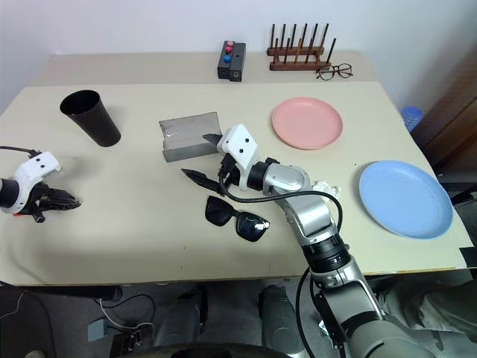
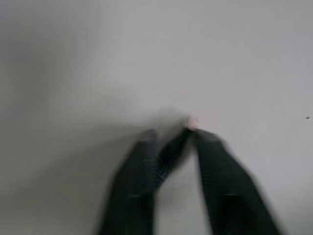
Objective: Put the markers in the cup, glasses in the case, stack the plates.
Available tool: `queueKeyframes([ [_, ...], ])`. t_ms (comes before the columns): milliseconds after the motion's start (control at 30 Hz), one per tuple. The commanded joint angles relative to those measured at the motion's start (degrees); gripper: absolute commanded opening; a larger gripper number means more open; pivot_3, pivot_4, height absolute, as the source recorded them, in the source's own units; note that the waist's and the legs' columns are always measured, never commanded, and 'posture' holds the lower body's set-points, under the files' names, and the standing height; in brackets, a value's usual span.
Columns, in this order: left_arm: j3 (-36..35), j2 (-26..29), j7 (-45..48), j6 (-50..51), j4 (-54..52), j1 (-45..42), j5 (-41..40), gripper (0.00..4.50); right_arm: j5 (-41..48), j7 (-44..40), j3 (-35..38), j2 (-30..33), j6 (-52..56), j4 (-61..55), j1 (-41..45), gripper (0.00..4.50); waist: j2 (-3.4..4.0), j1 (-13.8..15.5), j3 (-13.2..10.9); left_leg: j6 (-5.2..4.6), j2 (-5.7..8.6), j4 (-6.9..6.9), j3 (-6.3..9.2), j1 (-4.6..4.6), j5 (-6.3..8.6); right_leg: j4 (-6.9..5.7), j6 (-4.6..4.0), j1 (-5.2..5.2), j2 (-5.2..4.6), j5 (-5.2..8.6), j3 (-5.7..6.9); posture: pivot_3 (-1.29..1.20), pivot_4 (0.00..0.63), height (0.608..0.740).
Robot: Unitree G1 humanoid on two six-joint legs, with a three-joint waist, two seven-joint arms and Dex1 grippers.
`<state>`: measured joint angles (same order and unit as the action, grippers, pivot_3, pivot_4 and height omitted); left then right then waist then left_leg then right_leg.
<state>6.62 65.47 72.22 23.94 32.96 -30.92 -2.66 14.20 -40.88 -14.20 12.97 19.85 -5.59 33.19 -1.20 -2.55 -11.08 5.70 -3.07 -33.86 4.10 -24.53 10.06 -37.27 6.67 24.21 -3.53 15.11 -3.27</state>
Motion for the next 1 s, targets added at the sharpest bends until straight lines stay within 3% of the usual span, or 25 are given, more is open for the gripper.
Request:
queueKeyframes([
  [33, -2.5, -0.4, -0.8, 2.6, -4.5, 2.1, -1.2, 0.1, 0.2, -0.3, 0.5, 0.0, -0.8, -2.1, 0.4, 4.5, 0.02, 0.0, 0.0, 0.0, 0.0, 0.0, 0.0, 0.0, 0.0, 0.0, 0.0, 0.0, 0.0, 0.0, -0.01, 0.0, 0.15, 0.738],
  [267, -6.9, -2.1, -4.6, 6.2, -10.3, 3.8, -3.5, 0.1, 0.2, -0.6, 0.4, -0.2, -1.1, -1.3, 1.0, 4.5, 0.0, 0.1, 0.0, 0.0, 0.0, -0.04, 0.0, 0.0, 0.0, -0.02, 0.01, -0.01, 0.0, 0.0, -0.01, 0.0, 0.15, 0.738],
  [433, -9.8, -5.7, -11.1, 10.8, -11.0, 0.2, -4.8, 0.1, 0.0, -0.7, 0.4, -0.3, -1.3, -1.1, 0.9, 4.5, -0.01, 0.1, 0.0, 0.0, 0.0, -0.04, 0.01, 0.0, 0.0, -0.03, 0.03, -0.01, 0.01, -0.01, -0.01, 0.0, 0.15, 0.738],
  [667, -9.7, -11.3, -19.3, 15.7, -12.5, -5.0, -4.3, 0.1, -0.3, -0.7, 0.2, -0.8, -1.4, -0.9, 1.0, 4.5, -0.04, 0.0, 0.0, 0.0, 0.01, -0.06, 0.05, -0.01, 0.0, -0.05, 0.2, -0.03, 0.04, -0.09, 0.0, 0.0, 0.15, 0.738],
  [867, -9.1, -11.6, -19.7, 18.5, -10.8, -5.8, -4.6, 0.1, -0.5, -0.6, 0.3, -0.8, -1.4, -1.0, 0.8, 4.5, -0.03, -0.2, 0.0, 0.0, 0.0, -0.05, 0.06, 0.01, 0.0, -0.07, 0.21, -0.02, 0.07, -0.09, -0.01, 0.0, 0.15, 0.738],
  [1000, -8.4, -10.4, -19.5, 19.4, -9.8, -5.2, -3.8, 1.37, -0.5, -0.4, 0.3, -0.7, -1.1, -1.6, 0.4, 4.5, -0.03, 0.0, 0.0, 0.0, 0.01, -0.06, 0.06, 0.0, 0.0, -0.08, 0.21, -0.03, 0.06, -0.1, -0.01, 0.0, 0.15, 0.738],
])
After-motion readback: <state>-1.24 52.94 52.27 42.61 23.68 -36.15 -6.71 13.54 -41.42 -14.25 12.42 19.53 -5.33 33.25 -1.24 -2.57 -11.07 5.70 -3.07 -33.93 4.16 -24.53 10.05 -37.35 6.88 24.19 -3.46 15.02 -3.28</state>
